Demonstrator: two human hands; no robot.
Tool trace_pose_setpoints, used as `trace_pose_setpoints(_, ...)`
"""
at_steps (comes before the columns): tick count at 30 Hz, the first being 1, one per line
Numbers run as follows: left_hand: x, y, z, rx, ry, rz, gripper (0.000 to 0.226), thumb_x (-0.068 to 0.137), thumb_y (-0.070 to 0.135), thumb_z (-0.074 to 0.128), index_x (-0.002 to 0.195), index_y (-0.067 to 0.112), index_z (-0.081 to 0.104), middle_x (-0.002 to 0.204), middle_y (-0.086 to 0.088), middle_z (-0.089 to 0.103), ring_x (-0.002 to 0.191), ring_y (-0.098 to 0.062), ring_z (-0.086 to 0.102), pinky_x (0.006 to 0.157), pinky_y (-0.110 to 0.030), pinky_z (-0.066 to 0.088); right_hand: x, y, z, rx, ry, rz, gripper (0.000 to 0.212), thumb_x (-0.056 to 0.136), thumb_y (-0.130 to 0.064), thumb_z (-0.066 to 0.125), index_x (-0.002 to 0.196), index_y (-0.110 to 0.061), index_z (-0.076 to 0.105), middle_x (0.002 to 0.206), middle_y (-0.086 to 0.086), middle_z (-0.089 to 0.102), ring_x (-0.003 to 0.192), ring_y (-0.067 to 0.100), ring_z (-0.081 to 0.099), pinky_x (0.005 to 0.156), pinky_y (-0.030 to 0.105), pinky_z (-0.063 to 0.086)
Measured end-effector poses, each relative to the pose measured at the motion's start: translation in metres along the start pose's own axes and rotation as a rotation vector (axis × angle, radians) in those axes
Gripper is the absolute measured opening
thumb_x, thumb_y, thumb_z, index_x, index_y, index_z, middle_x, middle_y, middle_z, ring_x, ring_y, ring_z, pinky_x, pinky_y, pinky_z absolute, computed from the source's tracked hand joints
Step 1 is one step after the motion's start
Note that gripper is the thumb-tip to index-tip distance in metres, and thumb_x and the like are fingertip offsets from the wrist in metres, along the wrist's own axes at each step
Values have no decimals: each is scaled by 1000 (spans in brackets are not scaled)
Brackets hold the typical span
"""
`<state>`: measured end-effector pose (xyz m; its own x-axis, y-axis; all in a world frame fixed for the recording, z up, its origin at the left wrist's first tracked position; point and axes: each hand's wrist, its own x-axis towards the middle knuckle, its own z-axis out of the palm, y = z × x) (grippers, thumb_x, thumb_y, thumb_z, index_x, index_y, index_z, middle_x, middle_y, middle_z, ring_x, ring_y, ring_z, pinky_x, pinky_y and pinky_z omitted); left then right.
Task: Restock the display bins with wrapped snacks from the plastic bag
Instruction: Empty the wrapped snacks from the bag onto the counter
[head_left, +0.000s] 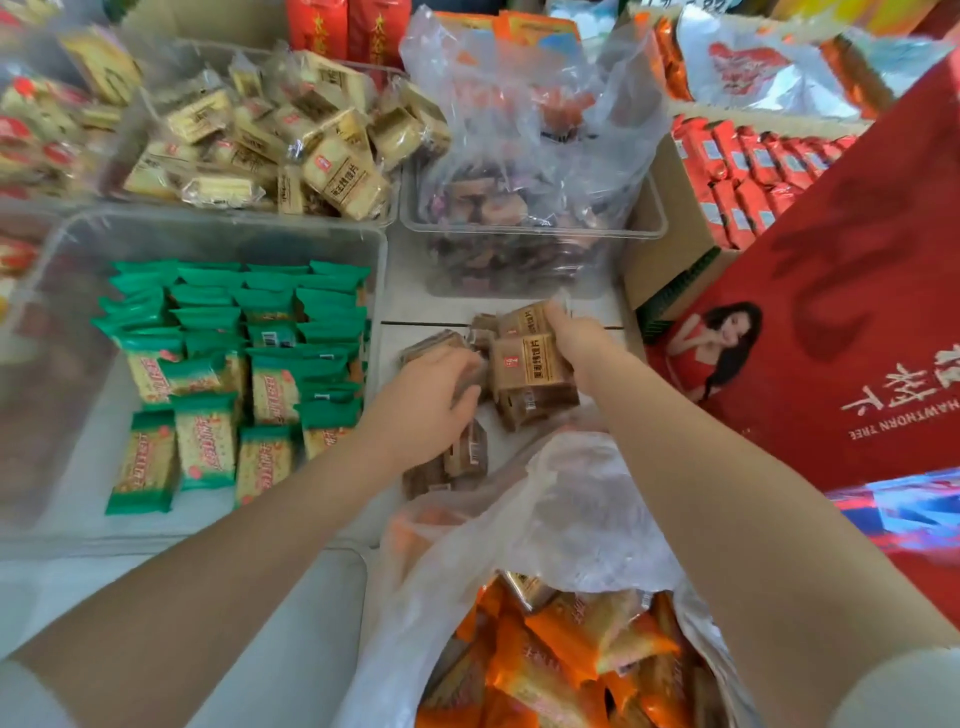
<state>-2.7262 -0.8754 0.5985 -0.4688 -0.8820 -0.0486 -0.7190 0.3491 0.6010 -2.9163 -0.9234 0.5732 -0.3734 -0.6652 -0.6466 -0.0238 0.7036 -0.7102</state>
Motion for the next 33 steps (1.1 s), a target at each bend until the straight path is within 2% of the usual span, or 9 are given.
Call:
trace_pose_setpoints(6,-38,28,-20,-92,77,190,29,90,16,55,119,18,59,108,7,59,93,-2,55,78,-15,47,-44,-4,-39,-253,122,-205,60,95,-46,45,140,-8,38,137,9,48,122,26,47,94,32,37)
trace_pose_setpoints(12,-111,51,-8,-37,-25,508,31,88,25,46,106,10,66,99,1,66,91,-9,59,75,-20,48,-179,68,-114,-300,34,-639,13,92,-14,56,85,-22,64,70,-11,64,57,-2,56,58,15,44)
trace_pose_setpoints(14,-134,59,7,11,-62,592,26,86,22,50,101,9,68,97,-1,68,92,-14,61,80,-26,51,-210,118,-123,-459,-1,-644,20,88,-10,60,74,-24,62,60,-17,62,54,-3,56,58,12,44)
trace_pose_setpoints(17,-163,74,31,104,-72,716,20,82,14,58,98,8,69,94,-5,67,93,-22,60,84,-35,50,-233,203,-122,-905,-49,-724,11,83,-23,61,78,-15,68,66,-6,63,68,12,64,68,31,56)
trace_pose_setpoints(21,-191,90,50,176,-21,830,19,81,10,60,96,6,70,101,-10,65,102,-23,53,85,-37,50,-235,270,-129,-1558,0,-752,71,44,-50,78,107,-19,68,96,3,66,93,27,65,80,46,55)
trace_pose_setpoints(24,-205,96,61,231,76,832,20,73,1,70,92,5,71,107,-13,64,106,-25,50,89,-37,46,-238,275,-135,-1534,58,-673,74,32,-34,89,103,-23,67,112,9,63,97,30,63,76,44,55)
trace_pose_setpoints(26,-212,99,72,217,49,836,21,73,1,69,94,6,70,107,-12,64,106,-27,54,89,-38,48,-240,272,-135,-1471,116,-648,52,48,-25,85,96,-21,64,113,10,62,89,33,64,69,43,56)
trace_pose_setpoints(29,-218,99,94,182,-97,837,21,76,7,68,96,8,69,99,-7,64,93,-25,60,79,-33,52,-242,264,-134,-1288,190,-607,18,82,-18,59,99,-17,57,112,7,56,88,32,59,72,39,51)
trace_pose_setpoints(33,-221,114,122,178,-399,599,27,90,20,52,114,13,62,112,-3,58,93,-25,61,69,-28,47,-251,256,-140,-1102,195,-555,17,95,-15,45,111,-13,52,115,7,48,93,28,54,72,30,42)
